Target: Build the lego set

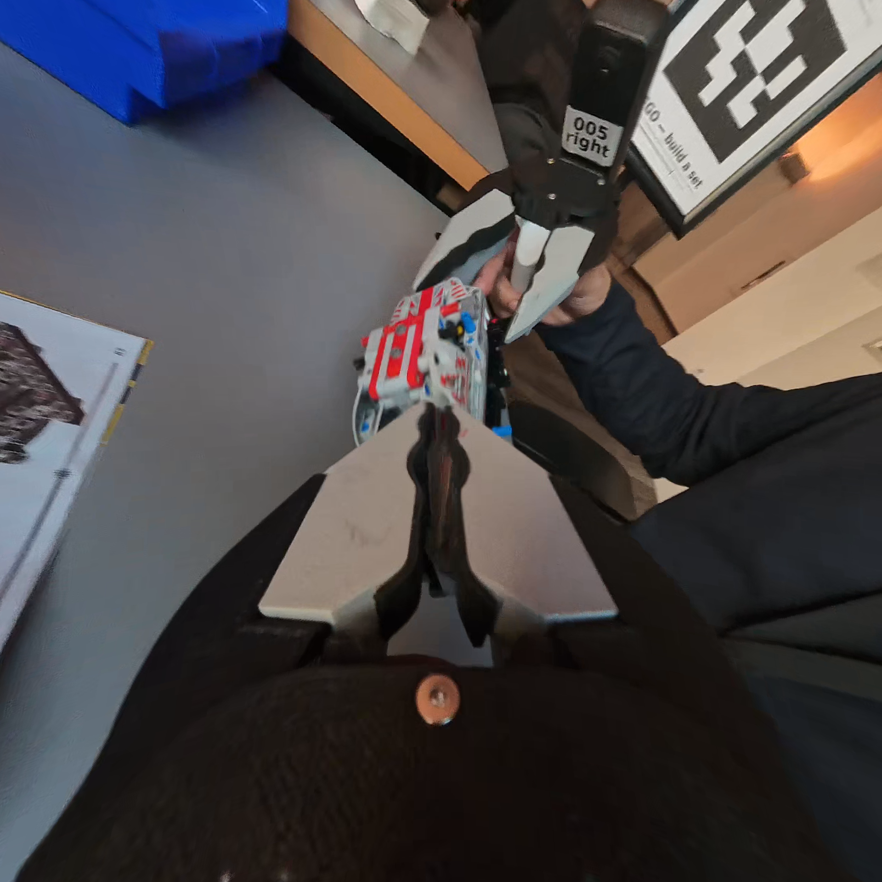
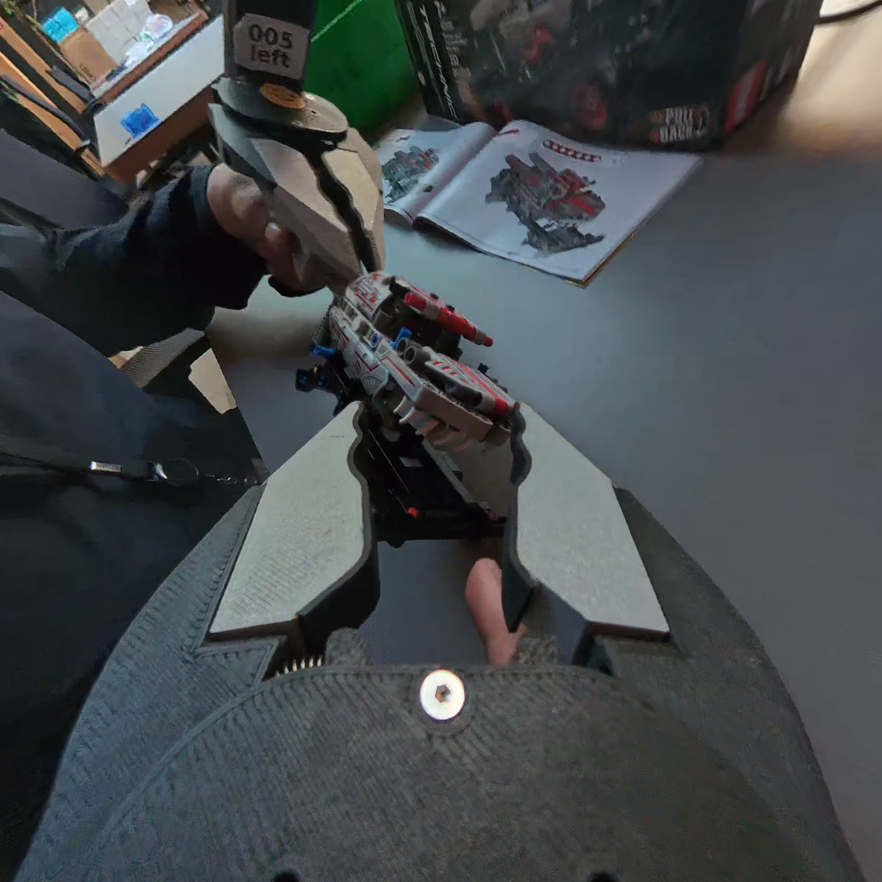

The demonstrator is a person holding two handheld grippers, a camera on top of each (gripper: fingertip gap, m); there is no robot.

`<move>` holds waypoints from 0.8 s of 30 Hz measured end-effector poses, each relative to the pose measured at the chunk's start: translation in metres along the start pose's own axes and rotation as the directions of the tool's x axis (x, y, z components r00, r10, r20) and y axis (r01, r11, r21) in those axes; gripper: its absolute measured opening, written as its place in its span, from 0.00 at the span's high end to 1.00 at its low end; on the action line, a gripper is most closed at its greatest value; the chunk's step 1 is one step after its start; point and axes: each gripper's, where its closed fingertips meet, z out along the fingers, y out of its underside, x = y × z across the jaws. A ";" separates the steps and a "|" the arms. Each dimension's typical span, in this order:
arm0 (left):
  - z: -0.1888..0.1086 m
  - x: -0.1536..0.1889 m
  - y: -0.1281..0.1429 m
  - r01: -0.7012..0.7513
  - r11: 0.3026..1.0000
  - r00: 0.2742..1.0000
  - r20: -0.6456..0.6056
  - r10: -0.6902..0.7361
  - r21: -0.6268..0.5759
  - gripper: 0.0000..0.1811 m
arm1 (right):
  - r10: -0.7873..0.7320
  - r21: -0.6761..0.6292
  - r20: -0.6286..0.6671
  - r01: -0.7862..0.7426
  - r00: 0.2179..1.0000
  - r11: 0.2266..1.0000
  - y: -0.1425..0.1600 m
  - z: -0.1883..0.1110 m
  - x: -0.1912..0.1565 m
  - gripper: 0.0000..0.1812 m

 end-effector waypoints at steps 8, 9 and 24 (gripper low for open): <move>-0.051 -0.002 0.026 -0.114 0.986 0.962 0.233 0.139 -0.118 0.78 | -0.015 -0.002 -0.028 0.015 0.999 1.000 0.007 0.001 0.006 0.71; -0.055 -0.004 0.033 -0.086 0.988 0.960 0.254 0.117 -0.127 0.78 | 0.001 -0.010 -0.021 -0.002 1.000 1.000 0.007 -0.001 0.009 0.68; -0.008 -0.004 0.060 0.171 0.972 0.984 0.070 -0.162 -0.162 0.76 | 0.332 -0.290 0.201 -0.268 0.921 0.919 0.027 0.013 -0.003 0.57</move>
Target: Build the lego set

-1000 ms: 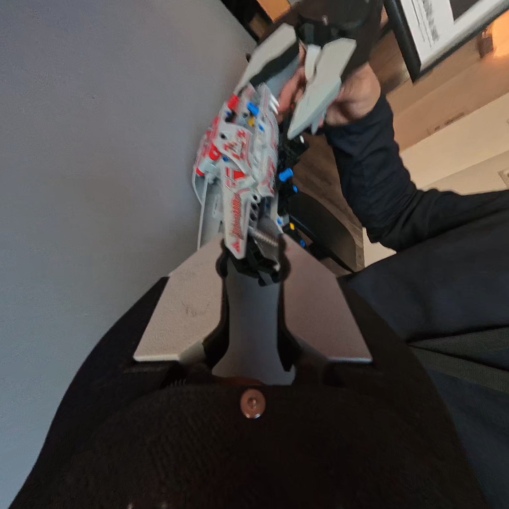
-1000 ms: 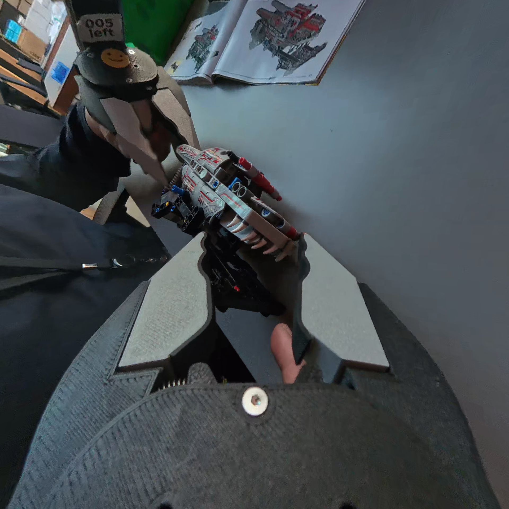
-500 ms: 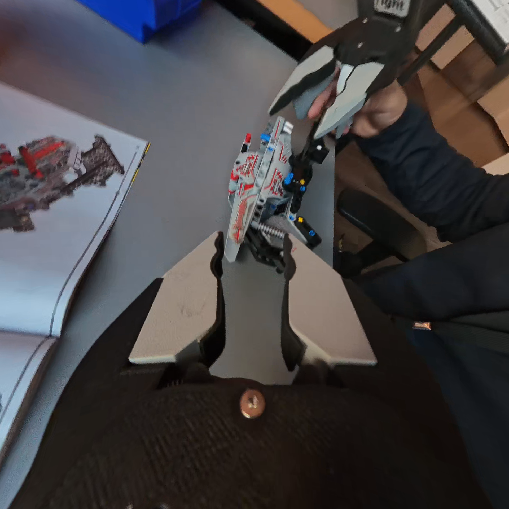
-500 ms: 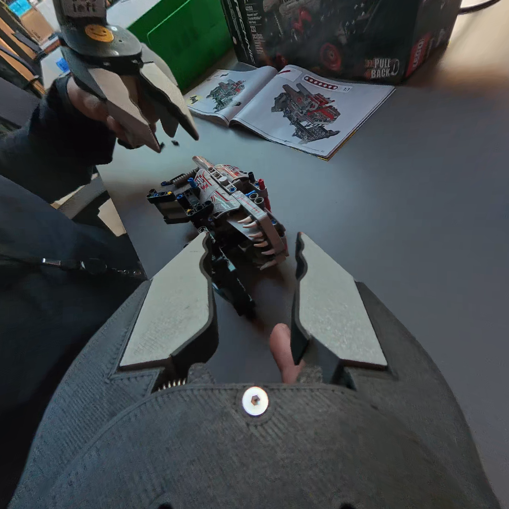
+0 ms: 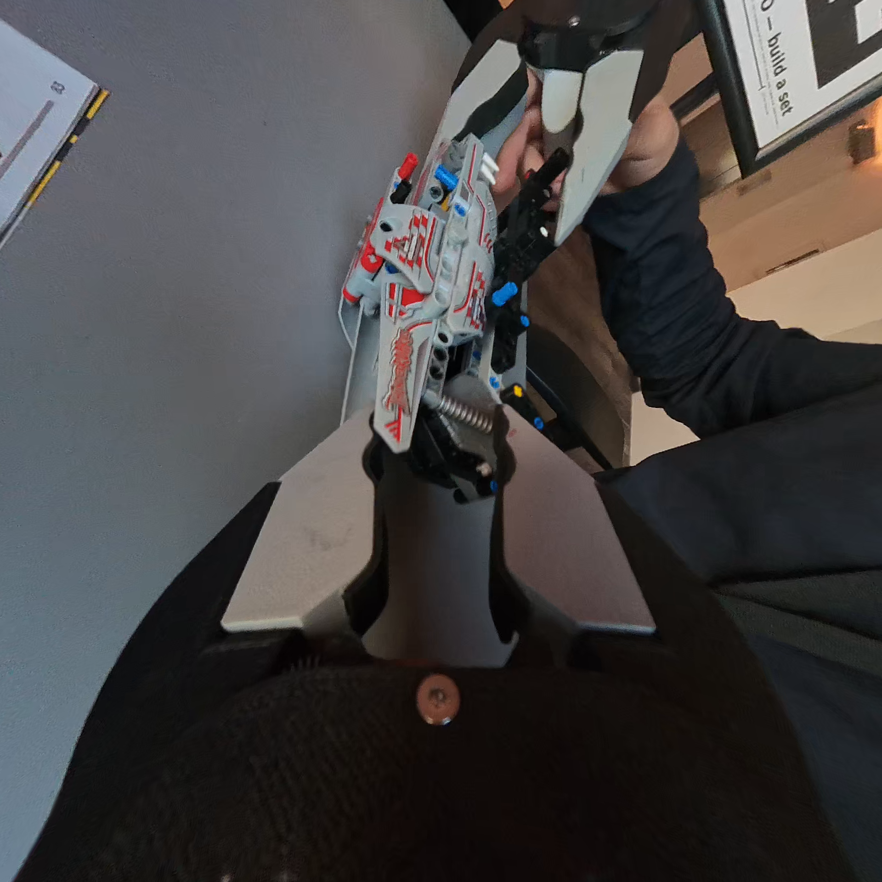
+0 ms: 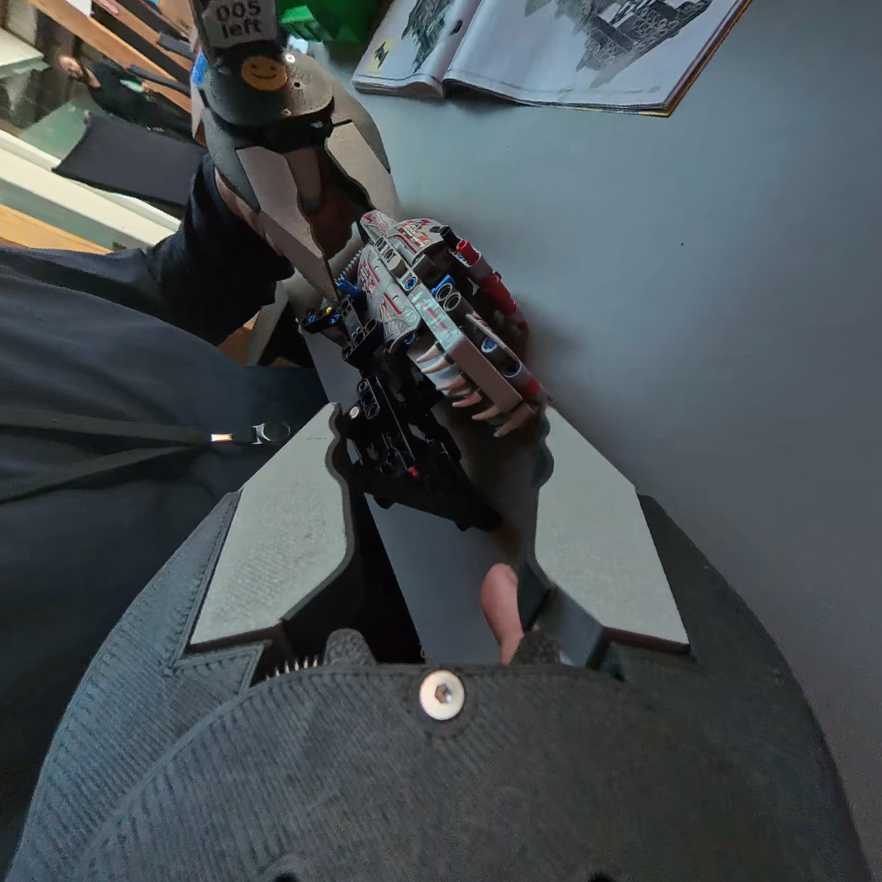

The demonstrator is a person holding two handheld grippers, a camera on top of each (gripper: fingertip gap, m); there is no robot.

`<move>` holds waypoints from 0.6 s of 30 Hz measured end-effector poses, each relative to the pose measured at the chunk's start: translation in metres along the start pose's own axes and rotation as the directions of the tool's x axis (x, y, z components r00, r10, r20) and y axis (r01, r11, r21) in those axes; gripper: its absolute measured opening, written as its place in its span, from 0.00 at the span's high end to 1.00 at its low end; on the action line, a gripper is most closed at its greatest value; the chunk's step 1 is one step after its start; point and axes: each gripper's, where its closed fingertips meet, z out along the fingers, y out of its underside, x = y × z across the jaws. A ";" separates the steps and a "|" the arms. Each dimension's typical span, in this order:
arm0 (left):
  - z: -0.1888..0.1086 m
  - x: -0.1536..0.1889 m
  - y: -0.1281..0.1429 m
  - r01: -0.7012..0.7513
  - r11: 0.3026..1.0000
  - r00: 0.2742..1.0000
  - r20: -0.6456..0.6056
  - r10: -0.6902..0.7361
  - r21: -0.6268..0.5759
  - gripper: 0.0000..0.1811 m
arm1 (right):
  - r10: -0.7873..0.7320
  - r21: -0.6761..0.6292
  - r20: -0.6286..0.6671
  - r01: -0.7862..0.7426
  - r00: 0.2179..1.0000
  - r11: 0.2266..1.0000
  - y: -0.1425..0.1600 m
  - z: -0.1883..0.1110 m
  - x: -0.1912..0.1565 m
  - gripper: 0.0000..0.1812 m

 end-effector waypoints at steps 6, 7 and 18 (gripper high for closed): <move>0.004 0.000 -0.005 -0.041 0.999 0.999 0.026 0.041 -0.009 0.84 | -0.085 0.032 0.001 0.085 0.996 0.996 0.000 0.011 -0.009 0.58; 0.002 -0.001 -0.004 -0.039 0.999 0.999 0.035 0.039 -0.009 0.81 | -0.076 0.038 -0.001 0.076 0.997 0.996 0.000 0.011 -0.009 0.58; -0.103 0.006 0.020 -0.192 0.976 0.945 0.289 0.155 0.103 0.67 | -0.113 0.175 -0.142 0.137 0.983 0.975 -0.004 -0.025 -0.002 0.59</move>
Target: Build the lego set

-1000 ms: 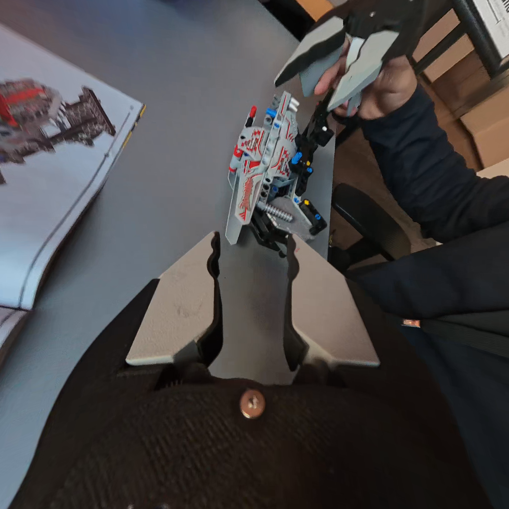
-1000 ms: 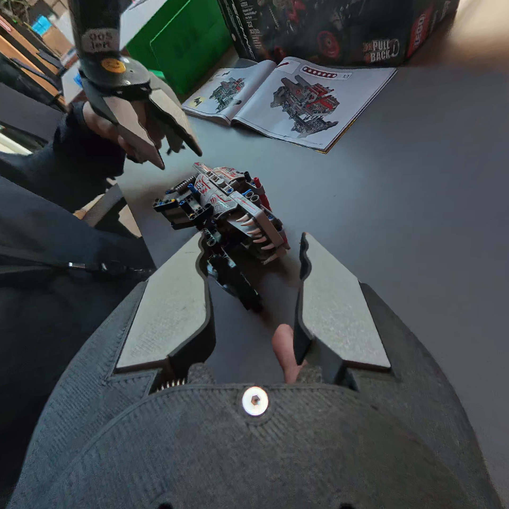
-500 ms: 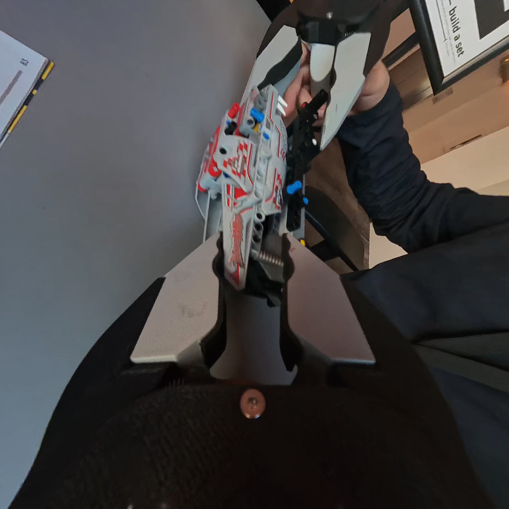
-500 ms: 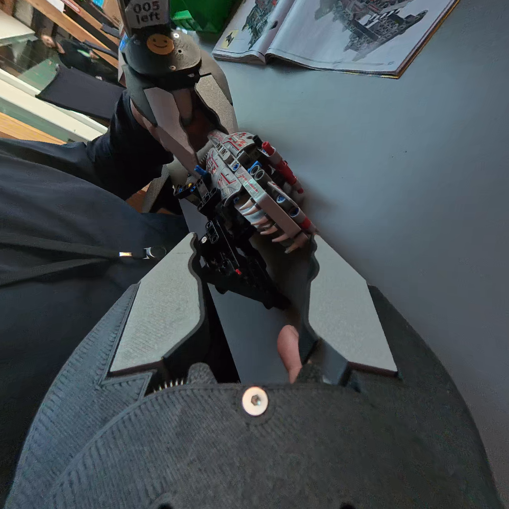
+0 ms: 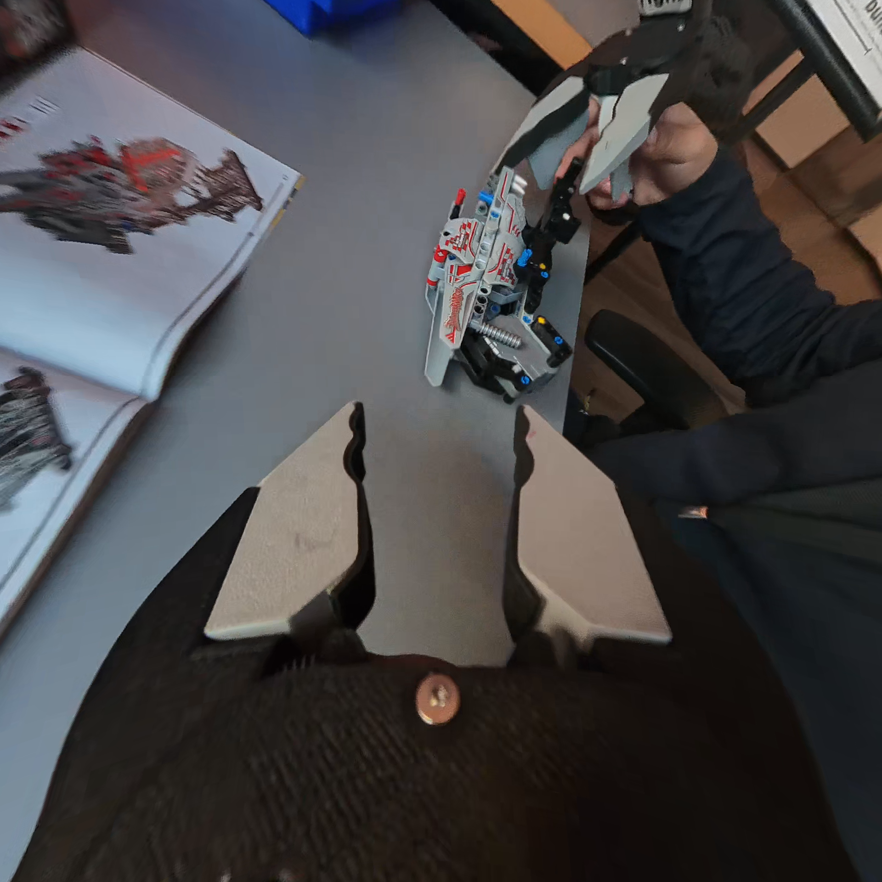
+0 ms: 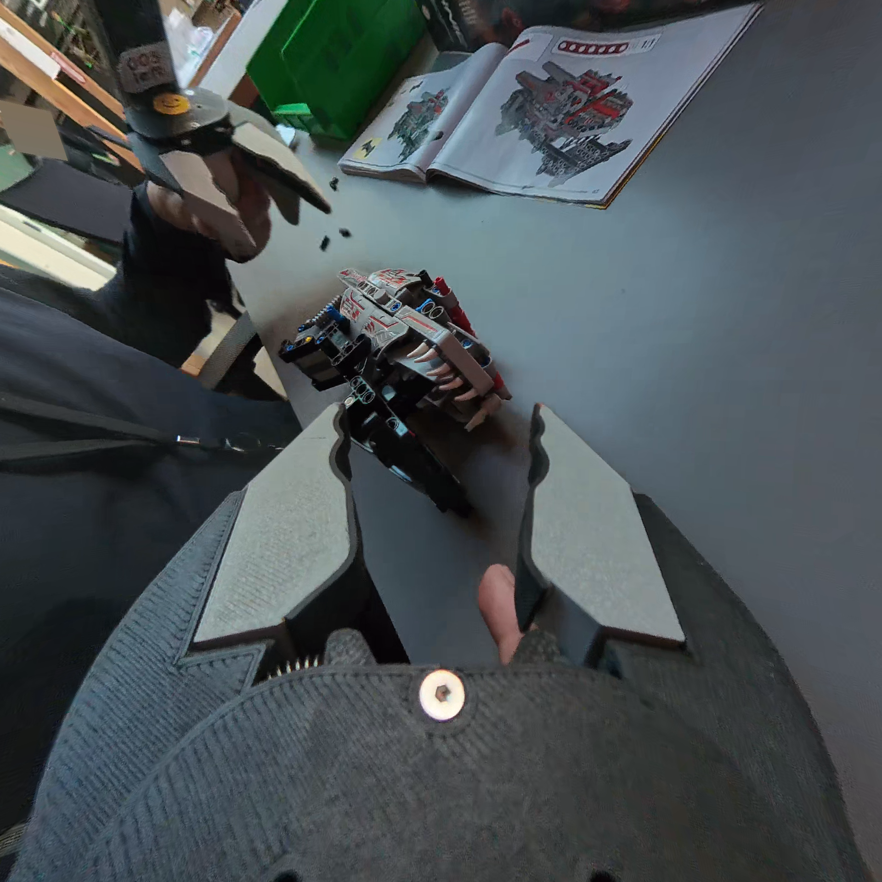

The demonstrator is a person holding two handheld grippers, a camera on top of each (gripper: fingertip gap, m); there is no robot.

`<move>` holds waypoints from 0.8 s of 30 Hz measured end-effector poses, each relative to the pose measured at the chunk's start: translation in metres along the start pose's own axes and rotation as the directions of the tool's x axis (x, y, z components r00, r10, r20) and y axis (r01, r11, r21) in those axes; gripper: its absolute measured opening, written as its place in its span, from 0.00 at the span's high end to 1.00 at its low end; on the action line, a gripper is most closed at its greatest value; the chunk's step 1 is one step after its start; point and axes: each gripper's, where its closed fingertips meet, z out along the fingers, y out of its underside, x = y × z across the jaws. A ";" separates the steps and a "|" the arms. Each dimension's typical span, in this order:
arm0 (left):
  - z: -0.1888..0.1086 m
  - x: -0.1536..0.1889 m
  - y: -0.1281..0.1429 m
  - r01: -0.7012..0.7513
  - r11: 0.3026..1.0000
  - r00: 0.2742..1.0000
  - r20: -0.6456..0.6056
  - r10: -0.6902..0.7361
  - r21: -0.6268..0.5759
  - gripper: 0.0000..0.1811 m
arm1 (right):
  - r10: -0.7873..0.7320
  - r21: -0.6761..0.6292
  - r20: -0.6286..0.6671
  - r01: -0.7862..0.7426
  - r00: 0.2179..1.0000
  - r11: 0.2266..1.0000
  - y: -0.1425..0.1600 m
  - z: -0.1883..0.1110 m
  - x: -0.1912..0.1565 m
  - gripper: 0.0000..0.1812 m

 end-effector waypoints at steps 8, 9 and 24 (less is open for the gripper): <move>-0.121 -0.039 0.008 -0.031 0.983 0.961 0.277 -0.022 0.183 0.63 | -0.199 0.153 -0.292 0.251 0.935 0.956 -0.029 -0.026 0.030 0.60; -0.130 -0.045 0.015 -0.012 0.982 0.953 0.299 -0.045 0.187 0.63 | -0.213 0.161 -0.276 0.263 0.937 0.951 -0.031 -0.024 0.025 0.61; 0.048 0.018 0.004 0.288 0.953 0.919 -0.253 -0.303 -0.094 0.71 | 0.285 -0.325 0.036 -0.259 0.958 0.910 0.001 0.002 0.004 0.67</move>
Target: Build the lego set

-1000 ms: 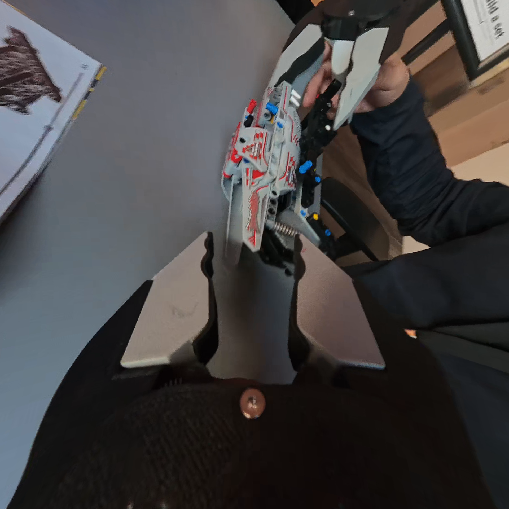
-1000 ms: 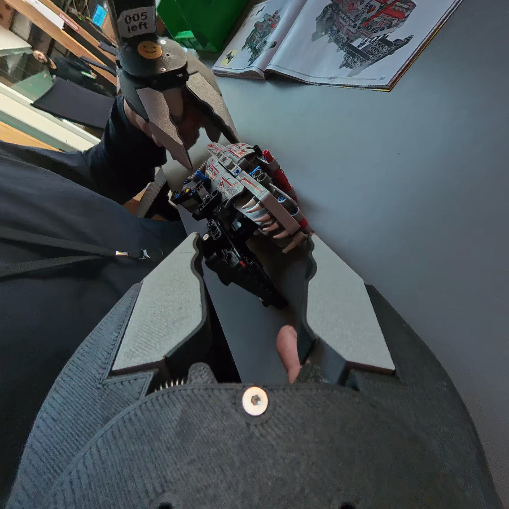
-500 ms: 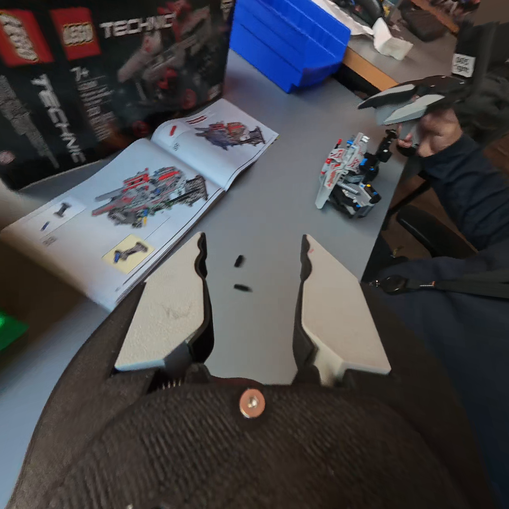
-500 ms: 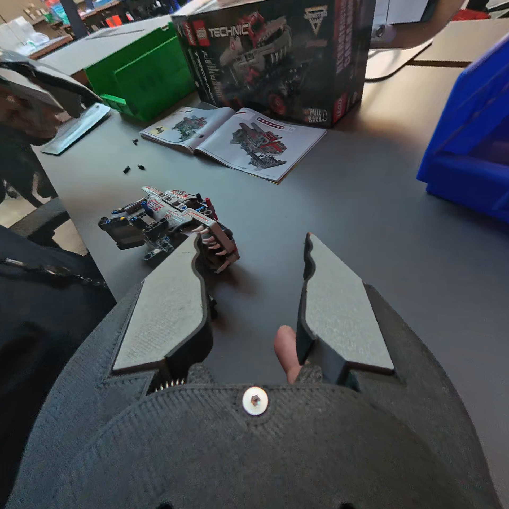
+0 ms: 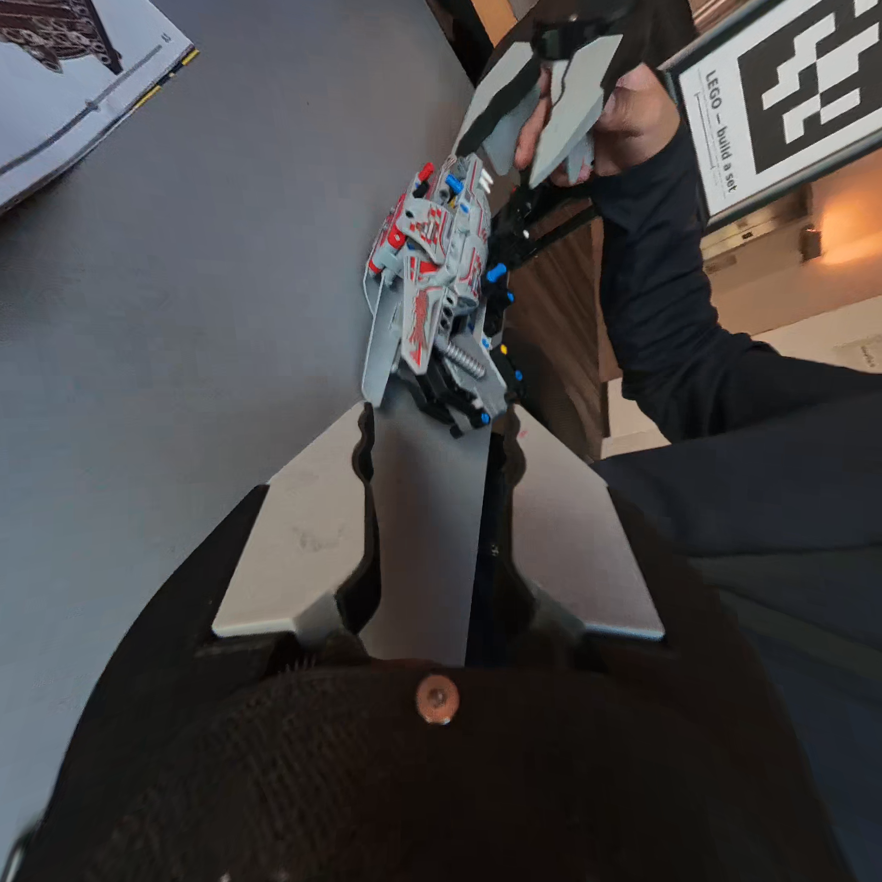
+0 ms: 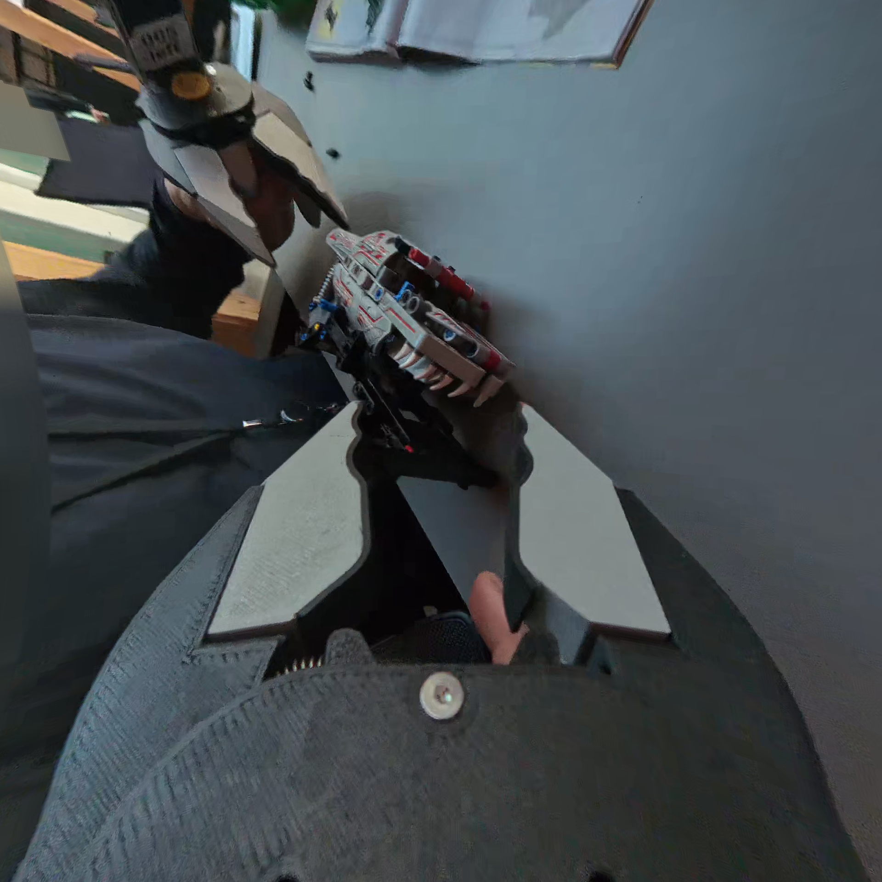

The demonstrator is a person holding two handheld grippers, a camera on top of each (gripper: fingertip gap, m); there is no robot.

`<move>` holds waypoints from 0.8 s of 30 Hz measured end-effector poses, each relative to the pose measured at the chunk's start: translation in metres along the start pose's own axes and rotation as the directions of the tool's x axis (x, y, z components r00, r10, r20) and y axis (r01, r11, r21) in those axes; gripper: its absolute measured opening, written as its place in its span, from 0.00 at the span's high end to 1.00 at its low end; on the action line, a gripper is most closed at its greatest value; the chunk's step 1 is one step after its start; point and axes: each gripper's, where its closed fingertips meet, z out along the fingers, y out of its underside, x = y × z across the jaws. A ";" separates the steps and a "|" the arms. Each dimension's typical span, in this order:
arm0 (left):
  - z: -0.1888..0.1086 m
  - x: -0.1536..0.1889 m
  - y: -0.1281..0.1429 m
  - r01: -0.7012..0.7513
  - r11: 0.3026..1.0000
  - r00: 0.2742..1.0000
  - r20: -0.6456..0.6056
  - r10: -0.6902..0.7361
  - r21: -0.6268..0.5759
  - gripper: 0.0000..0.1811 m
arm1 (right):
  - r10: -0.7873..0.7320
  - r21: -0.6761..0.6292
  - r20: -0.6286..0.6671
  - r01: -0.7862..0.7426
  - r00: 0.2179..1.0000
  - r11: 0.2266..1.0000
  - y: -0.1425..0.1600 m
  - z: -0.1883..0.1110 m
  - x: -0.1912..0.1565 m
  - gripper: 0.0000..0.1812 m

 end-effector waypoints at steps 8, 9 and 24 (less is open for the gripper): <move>0.043 0.002 -0.009 0.062 0.982 0.990 -0.114 -0.083 -0.178 0.88 | 0.104 -0.124 0.151 -0.085 0.983 0.989 0.011 0.025 0.004 0.63; 0.045 0.005 -0.008 0.045 0.982 0.989 -0.127 -0.070 -0.184 0.89 | 0.094 -0.120 0.176 -0.073 0.980 0.990 0.012 0.029 0.001 0.64; 0.015 0.009 -0.047 -0.808 0.487 0.426 0.243 0.871 -0.330 0.93 | -0.582 0.172 -0.244 0.625 0.776 0.761 -0.024 0.027 -0.025 0.69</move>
